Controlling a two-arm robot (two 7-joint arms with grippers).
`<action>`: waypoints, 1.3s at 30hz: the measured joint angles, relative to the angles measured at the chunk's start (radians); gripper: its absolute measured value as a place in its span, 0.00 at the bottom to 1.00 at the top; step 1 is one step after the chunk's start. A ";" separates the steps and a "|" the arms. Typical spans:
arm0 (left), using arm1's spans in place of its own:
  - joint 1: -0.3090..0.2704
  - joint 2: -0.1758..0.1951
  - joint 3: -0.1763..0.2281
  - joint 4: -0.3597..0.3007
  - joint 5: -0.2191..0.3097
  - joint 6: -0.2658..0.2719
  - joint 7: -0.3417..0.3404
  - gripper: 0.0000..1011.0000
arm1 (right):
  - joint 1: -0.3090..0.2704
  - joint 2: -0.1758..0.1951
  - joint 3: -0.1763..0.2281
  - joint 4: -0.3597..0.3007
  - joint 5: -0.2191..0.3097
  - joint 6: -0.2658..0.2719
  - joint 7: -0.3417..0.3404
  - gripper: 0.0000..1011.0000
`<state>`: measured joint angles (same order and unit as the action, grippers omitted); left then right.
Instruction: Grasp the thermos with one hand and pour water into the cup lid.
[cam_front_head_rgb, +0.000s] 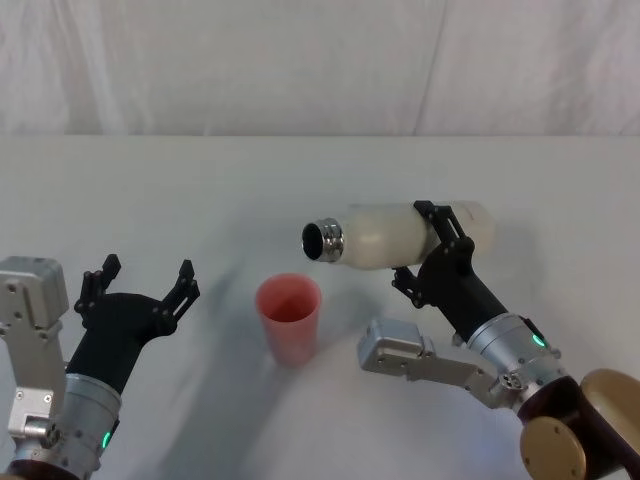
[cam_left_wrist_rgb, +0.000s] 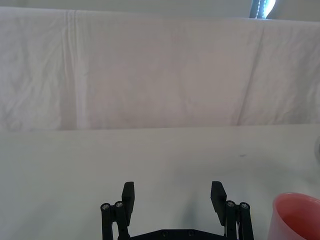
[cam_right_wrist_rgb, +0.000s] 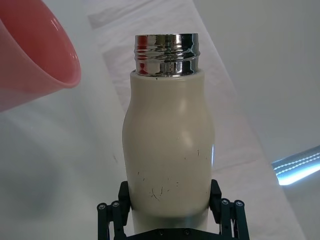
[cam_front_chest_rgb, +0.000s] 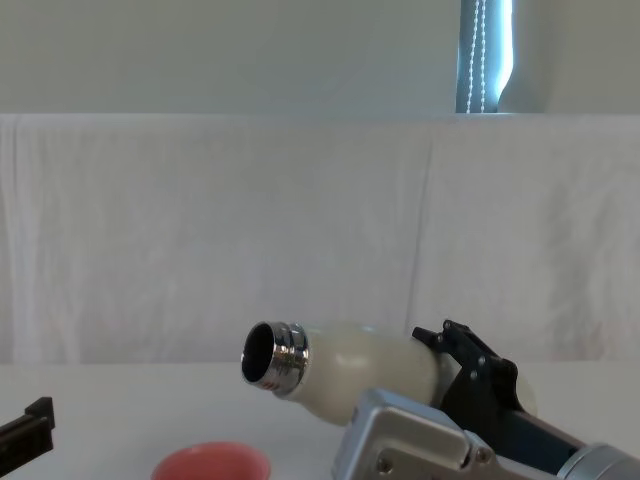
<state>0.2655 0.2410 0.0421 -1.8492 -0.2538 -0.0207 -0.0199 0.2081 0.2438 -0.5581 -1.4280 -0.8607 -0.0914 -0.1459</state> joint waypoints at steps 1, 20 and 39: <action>0.000 0.000 0.000 0.000 0.000 0.000 0.000 0.99 | 0.002 0.003 -0.001 -0.002 -0.002 0.002 0.003 0.94; 0.000 0.000 0.000 0.000 0.000 0.000 0.000 0.99 | 0.032 0.052 -0.035 -0.034 -0.046 0.029 0.052 0.94; 0.000 0.000 0.000 0.000 0.000 0.000 0.000 0.99 | 0.054 0.085 -0.063 -0.059 -0.095 0.051 0.060 0.94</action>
<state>0.2655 0.2410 0.0421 -1.8492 -0.2538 -0.0207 -0.0199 0.2617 0.3293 -0.6215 -1.4865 -0.9556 -0.0405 -0.0858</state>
